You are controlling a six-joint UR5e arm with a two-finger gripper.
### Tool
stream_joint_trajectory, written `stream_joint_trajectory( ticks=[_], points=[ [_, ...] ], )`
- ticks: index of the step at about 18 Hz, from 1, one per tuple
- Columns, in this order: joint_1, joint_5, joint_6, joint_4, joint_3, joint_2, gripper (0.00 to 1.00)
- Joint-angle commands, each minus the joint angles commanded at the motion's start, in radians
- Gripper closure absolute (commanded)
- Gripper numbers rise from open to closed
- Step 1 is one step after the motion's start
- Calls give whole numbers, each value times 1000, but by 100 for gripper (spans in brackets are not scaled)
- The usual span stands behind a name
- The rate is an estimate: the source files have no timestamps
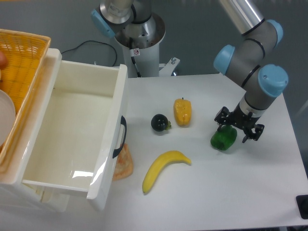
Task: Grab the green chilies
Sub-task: 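Lower the open gripper down around the green bell pepper, then close the gripper on the green bell pepper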
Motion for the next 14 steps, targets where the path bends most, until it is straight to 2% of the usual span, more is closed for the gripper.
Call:
stream_joint_trajectory(
  ticks=[4, 7, 8, 11, 13, 14],
  points=[
    [-2, 0, 0, 2, 8, -15, 1],
    [-2, -2, 8, 2, 8, -15, 22],
    [-3, -2, 8, 2, 6, -17, 23],
    [-2, -5, 11, 2, 9, -17, 21],
    [-2, -5, 11, 2, 12, -17, 7],
    [-2, -5, 11, 2, 17, -17, 6]
  ],
)
